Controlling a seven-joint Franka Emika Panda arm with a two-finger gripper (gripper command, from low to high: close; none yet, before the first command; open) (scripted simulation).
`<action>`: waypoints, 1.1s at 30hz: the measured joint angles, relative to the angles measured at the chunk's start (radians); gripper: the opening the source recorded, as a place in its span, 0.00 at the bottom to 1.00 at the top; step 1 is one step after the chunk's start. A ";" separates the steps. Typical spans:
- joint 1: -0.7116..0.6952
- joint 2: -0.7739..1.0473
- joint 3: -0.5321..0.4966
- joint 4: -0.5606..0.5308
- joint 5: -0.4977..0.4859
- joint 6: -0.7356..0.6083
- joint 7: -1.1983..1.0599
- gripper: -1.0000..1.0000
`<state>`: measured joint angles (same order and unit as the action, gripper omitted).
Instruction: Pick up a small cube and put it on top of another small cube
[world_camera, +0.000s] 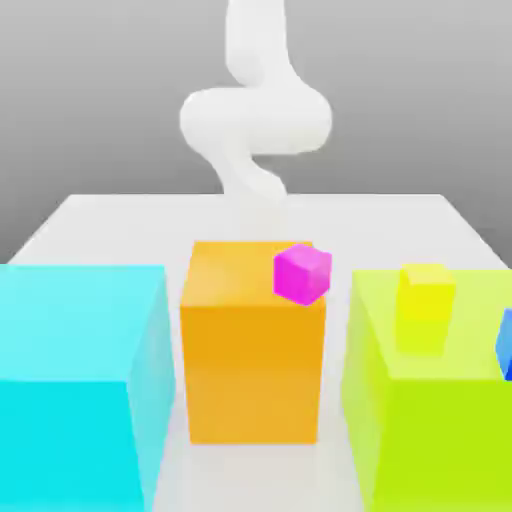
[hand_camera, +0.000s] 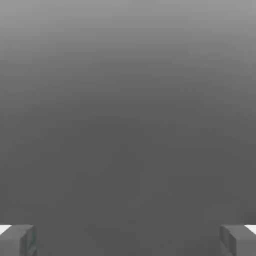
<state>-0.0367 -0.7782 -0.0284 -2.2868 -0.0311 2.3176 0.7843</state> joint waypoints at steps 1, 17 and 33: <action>-0.016 0.017 -0.025 0.001 -0.014 0.008 -0.019 0.50; -0.207 0.356 -0.446 -0.061 -0.201 0.121 -0.419 0.50; -0.262 0.660 -0.678 -0.224 -0.193 0.218 -0.834 0.50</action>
<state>-0.2989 -0.1183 -0.7066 -2.5106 -0.2243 2.5360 -0.0498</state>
